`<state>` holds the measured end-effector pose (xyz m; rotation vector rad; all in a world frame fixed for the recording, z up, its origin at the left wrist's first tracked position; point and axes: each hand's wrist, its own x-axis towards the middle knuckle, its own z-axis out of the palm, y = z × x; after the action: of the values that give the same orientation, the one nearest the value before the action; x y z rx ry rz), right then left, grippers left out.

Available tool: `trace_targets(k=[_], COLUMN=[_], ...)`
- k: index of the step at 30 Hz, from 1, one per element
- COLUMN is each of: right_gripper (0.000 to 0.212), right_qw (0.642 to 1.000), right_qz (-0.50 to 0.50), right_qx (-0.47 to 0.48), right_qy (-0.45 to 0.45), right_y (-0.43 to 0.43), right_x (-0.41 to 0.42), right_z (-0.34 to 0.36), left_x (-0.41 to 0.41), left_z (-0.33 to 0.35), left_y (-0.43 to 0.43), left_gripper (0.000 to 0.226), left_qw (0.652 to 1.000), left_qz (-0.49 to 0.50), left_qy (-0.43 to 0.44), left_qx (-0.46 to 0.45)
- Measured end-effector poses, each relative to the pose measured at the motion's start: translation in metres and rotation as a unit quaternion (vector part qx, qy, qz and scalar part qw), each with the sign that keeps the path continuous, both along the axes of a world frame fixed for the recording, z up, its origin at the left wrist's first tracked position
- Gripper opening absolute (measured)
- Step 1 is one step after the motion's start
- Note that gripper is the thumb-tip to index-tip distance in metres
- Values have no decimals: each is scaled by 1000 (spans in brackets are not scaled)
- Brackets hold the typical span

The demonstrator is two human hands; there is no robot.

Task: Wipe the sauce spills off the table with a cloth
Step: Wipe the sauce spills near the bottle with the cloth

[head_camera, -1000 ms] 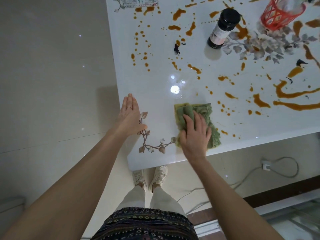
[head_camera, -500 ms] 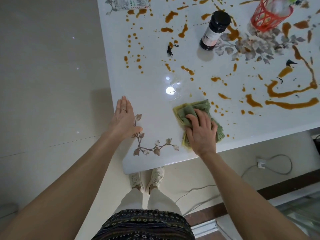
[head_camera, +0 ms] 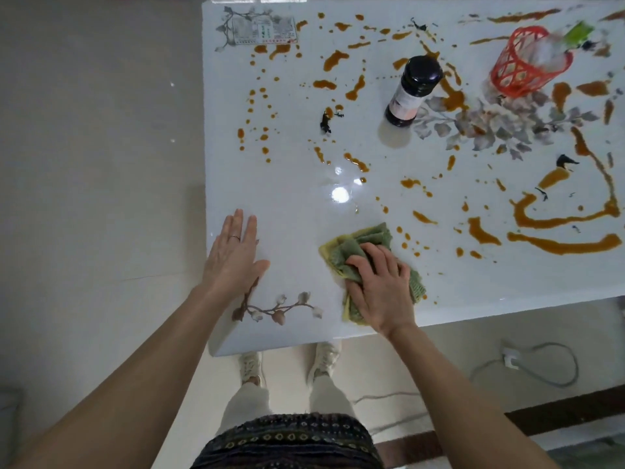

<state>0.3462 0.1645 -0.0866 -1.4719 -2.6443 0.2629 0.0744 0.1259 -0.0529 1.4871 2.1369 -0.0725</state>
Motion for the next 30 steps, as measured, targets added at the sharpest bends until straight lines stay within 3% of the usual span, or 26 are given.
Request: trace_targets(k=[6,13,18,22,27,30], right_gripper=[33,30,28,31,47,51], right_qw=[998,987,997,998,983,985], right_qz=[-45,155,76,33,182,173], right_qx=[-15,-14,7,-1,-10,-5], right_qy=[53,32,25,59,28,2], right_y=[-3,0,33,11,-15,6], right_x=[-6,20,38,26,-2,18], right_z=[10,3,2,5,6,6], left_x=[22,37,38,41,42,42], left_z=[4,8,9,7,6,3], left_y=[8,12,14,11,13,9], left_gripper=[84,84,82,82,84,84], left_qw=[998,995,994,994,994,994], left_qz=[55,81,90,93,99,97], left_qy=[18,26,18,20,15,22], left_qx=[-32,-60,-57,-57,-45,-39])
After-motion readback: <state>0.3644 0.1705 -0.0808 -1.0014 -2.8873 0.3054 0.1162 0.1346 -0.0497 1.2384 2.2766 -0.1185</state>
